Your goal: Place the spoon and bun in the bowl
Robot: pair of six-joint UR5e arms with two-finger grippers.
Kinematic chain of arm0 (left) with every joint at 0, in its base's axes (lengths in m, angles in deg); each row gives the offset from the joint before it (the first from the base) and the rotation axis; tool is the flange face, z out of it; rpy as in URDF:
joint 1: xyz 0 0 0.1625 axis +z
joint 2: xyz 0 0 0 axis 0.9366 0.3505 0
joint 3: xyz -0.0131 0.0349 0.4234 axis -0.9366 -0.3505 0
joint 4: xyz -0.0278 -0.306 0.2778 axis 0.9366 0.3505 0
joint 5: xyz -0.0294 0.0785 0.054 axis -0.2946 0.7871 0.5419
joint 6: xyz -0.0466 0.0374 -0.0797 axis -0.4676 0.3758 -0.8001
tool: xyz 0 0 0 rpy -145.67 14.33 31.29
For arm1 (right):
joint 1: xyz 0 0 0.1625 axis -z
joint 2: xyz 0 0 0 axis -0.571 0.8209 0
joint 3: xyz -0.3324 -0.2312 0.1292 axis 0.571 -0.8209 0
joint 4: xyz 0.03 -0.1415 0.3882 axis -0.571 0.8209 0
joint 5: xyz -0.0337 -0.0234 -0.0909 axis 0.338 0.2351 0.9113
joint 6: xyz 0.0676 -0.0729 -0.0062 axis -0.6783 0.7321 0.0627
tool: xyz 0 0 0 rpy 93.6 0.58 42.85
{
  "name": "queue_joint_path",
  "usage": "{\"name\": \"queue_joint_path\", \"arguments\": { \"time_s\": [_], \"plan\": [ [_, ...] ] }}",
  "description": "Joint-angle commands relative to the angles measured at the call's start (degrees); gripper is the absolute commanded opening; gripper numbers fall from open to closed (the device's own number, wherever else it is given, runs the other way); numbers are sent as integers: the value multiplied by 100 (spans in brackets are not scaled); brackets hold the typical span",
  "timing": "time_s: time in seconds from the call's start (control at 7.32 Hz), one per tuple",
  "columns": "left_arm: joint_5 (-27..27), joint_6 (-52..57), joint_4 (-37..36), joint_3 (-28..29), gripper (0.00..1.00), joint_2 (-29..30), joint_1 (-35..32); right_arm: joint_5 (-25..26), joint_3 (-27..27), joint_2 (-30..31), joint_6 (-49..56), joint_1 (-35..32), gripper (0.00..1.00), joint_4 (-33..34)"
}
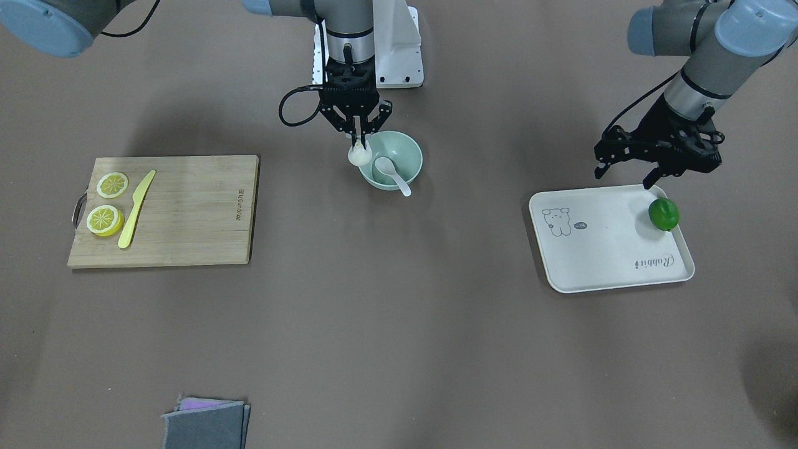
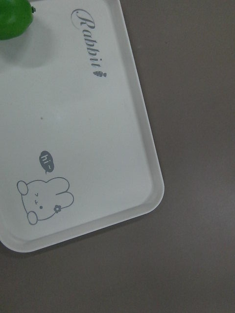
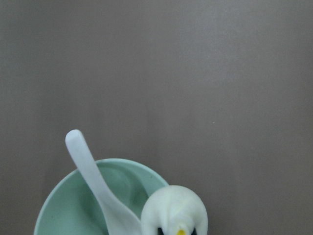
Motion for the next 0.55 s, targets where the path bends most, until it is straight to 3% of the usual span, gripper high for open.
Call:
{"name": "queue_joint_path", "arguments": {
  "time_s": [0.0, 0.14, 0.27, 0.41],
  "plan": [
    [0, -7, 1, 3, 98, 0, 0, 31, -220, -211, 14, 179, 0, -7],
    [0, -7, 10, 20, 98, 0, 0, 22, -238, -299, -38, 215, 0, -7],
    [0, -7, 27, 29, 98, 0, 0, 14, -247, -317, -47, 241, 57, -7],
    [0, -7, 62, 56, 98, 0, 0, 14, -247, -361, -74, 241, 99, -7]
  ]
}}
